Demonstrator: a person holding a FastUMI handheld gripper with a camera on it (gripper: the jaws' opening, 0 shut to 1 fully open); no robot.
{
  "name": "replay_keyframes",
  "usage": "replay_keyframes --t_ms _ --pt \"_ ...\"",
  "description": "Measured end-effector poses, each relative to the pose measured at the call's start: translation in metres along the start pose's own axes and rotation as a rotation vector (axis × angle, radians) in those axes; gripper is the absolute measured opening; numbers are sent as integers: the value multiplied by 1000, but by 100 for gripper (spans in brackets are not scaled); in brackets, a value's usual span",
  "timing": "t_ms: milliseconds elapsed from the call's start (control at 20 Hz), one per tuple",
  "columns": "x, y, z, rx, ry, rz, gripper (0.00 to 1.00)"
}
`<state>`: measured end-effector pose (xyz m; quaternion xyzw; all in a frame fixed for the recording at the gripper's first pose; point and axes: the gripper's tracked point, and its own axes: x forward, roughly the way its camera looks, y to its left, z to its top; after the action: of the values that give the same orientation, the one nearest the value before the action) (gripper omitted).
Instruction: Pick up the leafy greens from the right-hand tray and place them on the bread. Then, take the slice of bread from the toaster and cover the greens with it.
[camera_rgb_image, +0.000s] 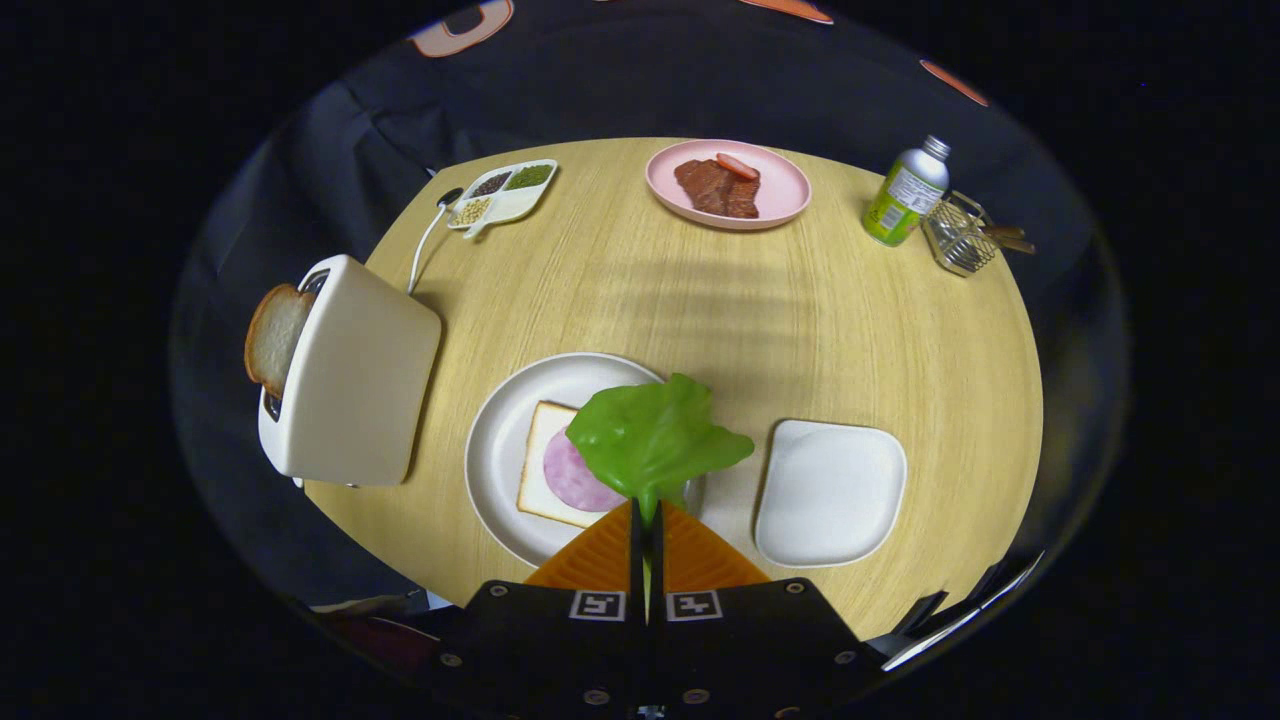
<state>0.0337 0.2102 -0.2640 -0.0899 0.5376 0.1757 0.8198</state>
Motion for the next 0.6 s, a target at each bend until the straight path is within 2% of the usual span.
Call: replay_keyframes --t_ms 350,600 --pt "21 43 12 -32 4 47 1" --pt "42 43 5 16 39 51 2"
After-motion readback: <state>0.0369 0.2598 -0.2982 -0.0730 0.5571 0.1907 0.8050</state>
